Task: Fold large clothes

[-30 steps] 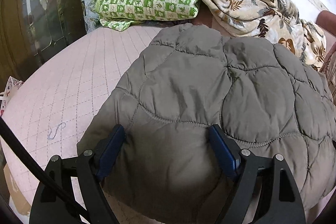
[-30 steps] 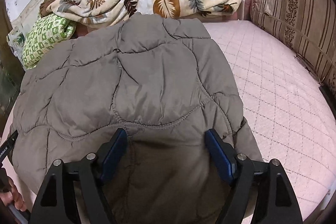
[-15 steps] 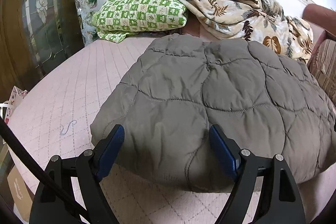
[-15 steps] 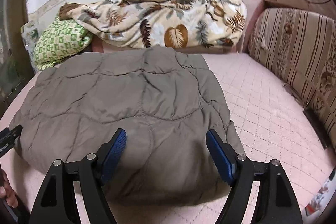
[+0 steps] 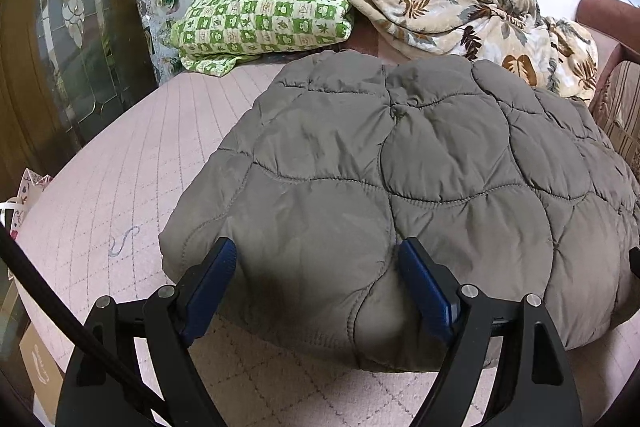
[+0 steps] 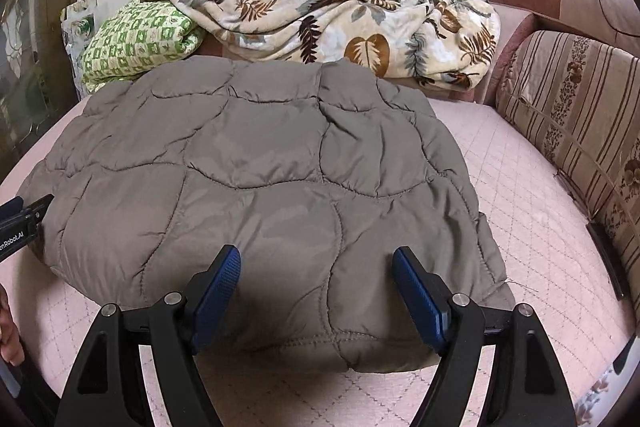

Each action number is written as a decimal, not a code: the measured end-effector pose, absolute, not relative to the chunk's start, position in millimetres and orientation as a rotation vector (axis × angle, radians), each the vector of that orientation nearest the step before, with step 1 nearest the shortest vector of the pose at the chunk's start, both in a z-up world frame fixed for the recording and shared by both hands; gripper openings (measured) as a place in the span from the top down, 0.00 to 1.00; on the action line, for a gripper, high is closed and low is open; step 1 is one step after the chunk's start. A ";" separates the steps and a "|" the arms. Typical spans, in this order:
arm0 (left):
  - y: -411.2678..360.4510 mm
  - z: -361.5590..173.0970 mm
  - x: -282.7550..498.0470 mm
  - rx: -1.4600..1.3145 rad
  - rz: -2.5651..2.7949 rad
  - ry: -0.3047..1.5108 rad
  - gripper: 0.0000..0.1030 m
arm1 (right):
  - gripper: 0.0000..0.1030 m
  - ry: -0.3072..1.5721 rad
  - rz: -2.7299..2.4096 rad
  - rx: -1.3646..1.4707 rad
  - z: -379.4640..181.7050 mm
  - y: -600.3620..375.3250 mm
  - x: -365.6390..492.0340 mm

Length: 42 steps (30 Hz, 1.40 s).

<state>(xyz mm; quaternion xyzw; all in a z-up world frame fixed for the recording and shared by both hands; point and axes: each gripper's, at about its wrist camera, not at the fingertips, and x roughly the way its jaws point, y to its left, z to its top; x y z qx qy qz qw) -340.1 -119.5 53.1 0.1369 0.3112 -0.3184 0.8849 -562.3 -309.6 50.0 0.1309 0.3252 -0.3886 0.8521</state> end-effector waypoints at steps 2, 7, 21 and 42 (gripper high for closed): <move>-119.2 54.9 -342.4 0.281 -0.664 0.638 0.19 | 0.20 0.685 -0.822 0.266 50.4 -307.9 -561.1; -113.3 62.9 -356.2 0.276 -0.681 0.612 0.19 | 0.20 0.609 -0.821 0.235 64.4 -294.3 -563.4; -103.8 76.1 -409.6 0.315 -0.734 0.513 0.18 | 0.17 0.471 -0.745 0.112 81.4 -221.0 -571.1; -108.5 76.6 -415.5 0.350 -0.724 0.485 0.13 | 0.17 0.514 -0.754 0.107 69.0 -224.4 -566.0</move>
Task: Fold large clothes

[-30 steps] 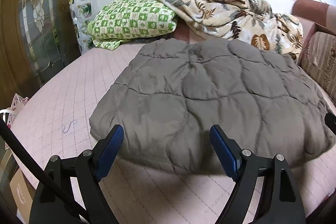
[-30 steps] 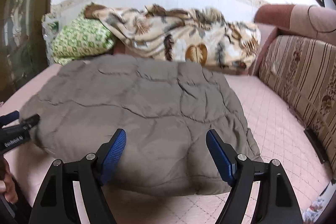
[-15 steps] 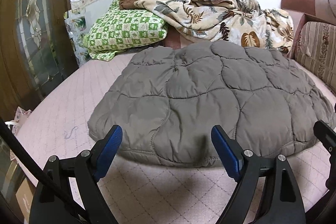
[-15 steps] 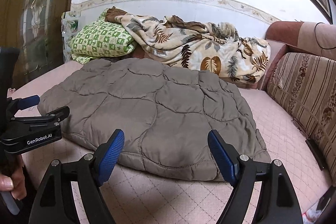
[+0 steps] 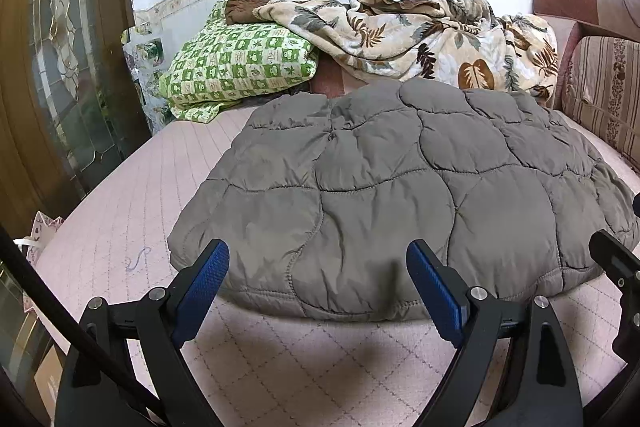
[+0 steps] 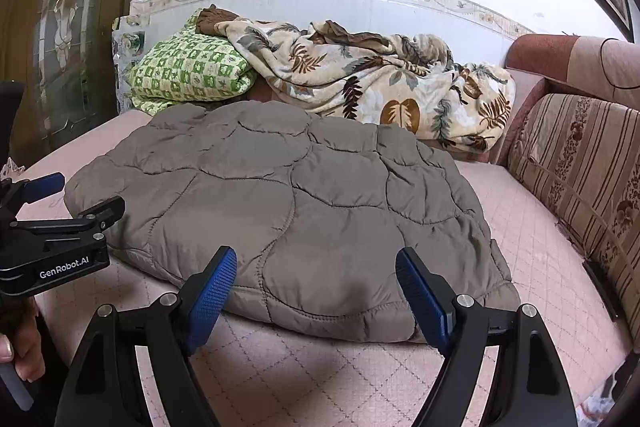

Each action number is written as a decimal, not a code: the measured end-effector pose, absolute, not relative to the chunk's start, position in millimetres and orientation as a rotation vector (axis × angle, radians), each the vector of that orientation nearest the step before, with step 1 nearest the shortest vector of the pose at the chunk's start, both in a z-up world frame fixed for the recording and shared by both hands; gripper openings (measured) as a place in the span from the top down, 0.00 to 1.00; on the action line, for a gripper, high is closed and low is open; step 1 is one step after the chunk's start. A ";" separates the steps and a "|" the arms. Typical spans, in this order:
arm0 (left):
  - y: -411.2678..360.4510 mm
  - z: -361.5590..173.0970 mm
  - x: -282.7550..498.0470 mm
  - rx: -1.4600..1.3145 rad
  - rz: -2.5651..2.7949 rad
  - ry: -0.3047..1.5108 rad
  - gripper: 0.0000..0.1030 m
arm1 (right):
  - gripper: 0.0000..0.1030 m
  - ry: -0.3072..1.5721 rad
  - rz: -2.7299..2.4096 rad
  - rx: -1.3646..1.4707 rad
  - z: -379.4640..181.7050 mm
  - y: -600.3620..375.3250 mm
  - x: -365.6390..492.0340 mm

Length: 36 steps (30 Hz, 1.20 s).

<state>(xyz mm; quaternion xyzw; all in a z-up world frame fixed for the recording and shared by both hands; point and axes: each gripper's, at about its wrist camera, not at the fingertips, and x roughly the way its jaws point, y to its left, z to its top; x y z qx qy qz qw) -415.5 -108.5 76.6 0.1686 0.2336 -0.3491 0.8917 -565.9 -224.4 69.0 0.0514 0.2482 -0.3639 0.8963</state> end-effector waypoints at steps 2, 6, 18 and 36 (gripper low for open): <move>-108.3 76.7 -414.8 0.349 -0.722 0.490 0.13 | 0.17 0.515 -0.754 0.109 68.7 -225.4 -565.8; -107.0 76.4 -411.7 0.342 -0.719 0.497 0.13 | 0.17 0.519 -0.752 0.110 68.3 -226.3 -565.8; -106.9 76.0 -410.4 0.344 -0.715 0.500 0.13 | 0.17 0.523 -0.756 0.125 66.7 -229.6 -566.5; -105.2 77.3 -408.7 0.322 -0.736 0.509 0.11 | 0.17 0.525 -0.766 0.135 66.5 -232.8 -569.7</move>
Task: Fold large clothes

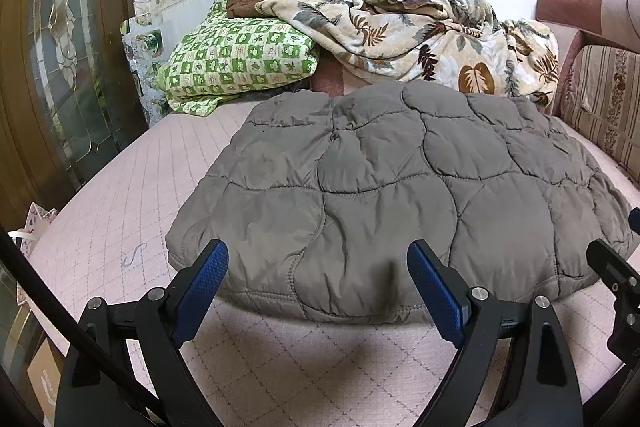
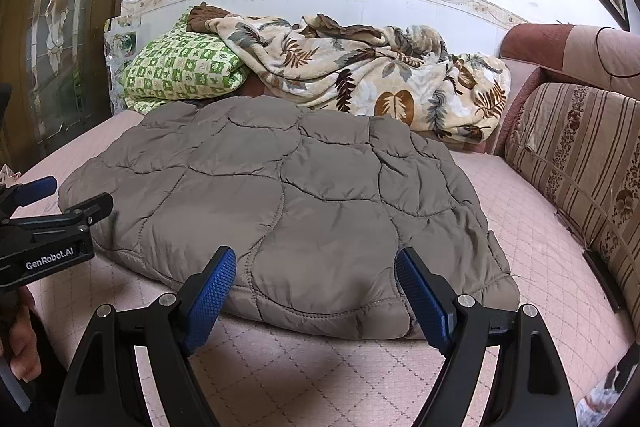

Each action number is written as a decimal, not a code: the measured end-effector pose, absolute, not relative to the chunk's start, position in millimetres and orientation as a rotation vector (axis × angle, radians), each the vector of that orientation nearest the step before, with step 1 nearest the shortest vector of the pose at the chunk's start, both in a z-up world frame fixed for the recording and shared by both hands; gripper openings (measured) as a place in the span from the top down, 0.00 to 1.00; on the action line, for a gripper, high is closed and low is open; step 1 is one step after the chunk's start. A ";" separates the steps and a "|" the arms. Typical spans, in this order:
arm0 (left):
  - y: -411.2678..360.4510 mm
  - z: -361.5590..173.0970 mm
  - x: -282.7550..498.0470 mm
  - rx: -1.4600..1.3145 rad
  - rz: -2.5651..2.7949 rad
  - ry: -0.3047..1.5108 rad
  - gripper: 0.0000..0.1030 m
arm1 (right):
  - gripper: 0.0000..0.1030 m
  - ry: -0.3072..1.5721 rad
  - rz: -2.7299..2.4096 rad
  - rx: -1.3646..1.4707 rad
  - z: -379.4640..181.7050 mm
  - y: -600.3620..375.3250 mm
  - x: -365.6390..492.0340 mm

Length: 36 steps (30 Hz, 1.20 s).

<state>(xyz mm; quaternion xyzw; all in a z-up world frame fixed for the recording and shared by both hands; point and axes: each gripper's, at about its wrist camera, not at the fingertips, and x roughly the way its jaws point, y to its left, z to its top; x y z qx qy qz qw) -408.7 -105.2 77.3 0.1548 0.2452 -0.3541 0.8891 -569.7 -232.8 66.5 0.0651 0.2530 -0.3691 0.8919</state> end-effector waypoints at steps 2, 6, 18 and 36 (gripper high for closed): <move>-105.9 77.7 -408.3 0.324 -0.732 0.516 0.11 | 0.17 0.525 -0.768 0.139 66.6 -233.9 -570.8; -110.8 81.4 -404.0 0.344 -0.693 0.549 0.11 | 0.17 0.525 -0.774 0.143 66.2 -236.0 -572.1; -115.1 102.2 -410.9 0.378 -0.666 0.497 0.11 | 0.17 0.515 -0.800 0.144 67.0 -240.2 -575.2; -120.2 102.5 -409.1 0.445 -0.621 0.501 0.11 | 0.17 0.510 -0.810 0.154 66.5 -244.3 -575.1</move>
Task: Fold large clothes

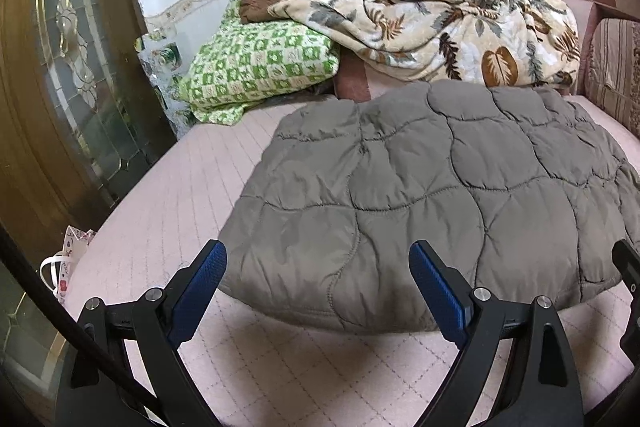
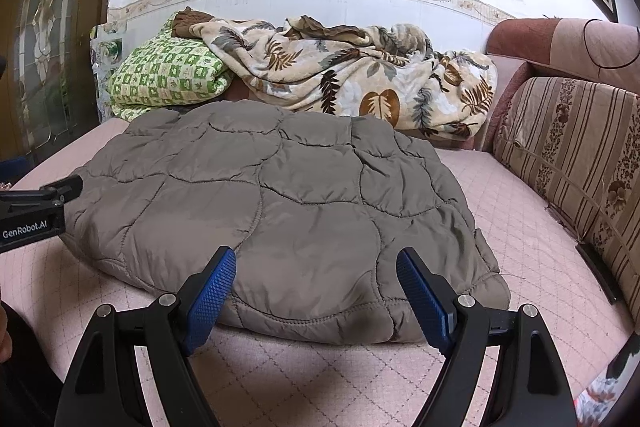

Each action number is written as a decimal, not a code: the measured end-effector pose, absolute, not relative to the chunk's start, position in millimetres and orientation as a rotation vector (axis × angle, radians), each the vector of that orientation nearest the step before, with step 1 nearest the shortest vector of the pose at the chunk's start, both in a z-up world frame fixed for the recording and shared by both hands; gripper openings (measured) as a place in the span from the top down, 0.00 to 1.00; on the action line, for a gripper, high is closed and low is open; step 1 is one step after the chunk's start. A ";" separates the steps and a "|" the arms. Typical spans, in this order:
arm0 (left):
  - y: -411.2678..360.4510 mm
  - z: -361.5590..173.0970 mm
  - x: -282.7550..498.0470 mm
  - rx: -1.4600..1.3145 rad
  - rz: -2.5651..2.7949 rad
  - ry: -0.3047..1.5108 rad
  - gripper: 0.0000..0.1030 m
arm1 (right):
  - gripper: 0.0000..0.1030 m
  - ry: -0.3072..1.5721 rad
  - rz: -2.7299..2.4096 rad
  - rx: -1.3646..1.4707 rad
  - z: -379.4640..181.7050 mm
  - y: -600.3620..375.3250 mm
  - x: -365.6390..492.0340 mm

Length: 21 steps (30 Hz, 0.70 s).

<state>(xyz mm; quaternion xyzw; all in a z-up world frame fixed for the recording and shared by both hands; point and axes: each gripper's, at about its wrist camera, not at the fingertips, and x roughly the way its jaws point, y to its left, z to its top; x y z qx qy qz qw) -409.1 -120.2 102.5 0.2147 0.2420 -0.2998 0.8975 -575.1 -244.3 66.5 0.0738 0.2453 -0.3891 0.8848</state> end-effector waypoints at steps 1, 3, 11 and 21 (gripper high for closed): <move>-120.6 102.1 -409.3 0.448 -0.623 0.502 0.11 | 0.17 0.510 -0.812 0.153 66.4 -244.0 -575.3; -120.7 101.8 -409.5 0.450 -0.622 0.503 0.11 | 0.17 0.509 -0.815 0.155 66.6 -244.1 -575.8; -120.6 100.2 -409.8 0.456 -0.626 0.514 0.11 | 0.17 0.514 -0.815 0.155 66.2 -243.4 -575.5; -121.4 98.3 -406.9 0.460 -0.621 0.522 0.11 | 0.17 0.519 -0.818 0.155 64.9 -242.8 -574.9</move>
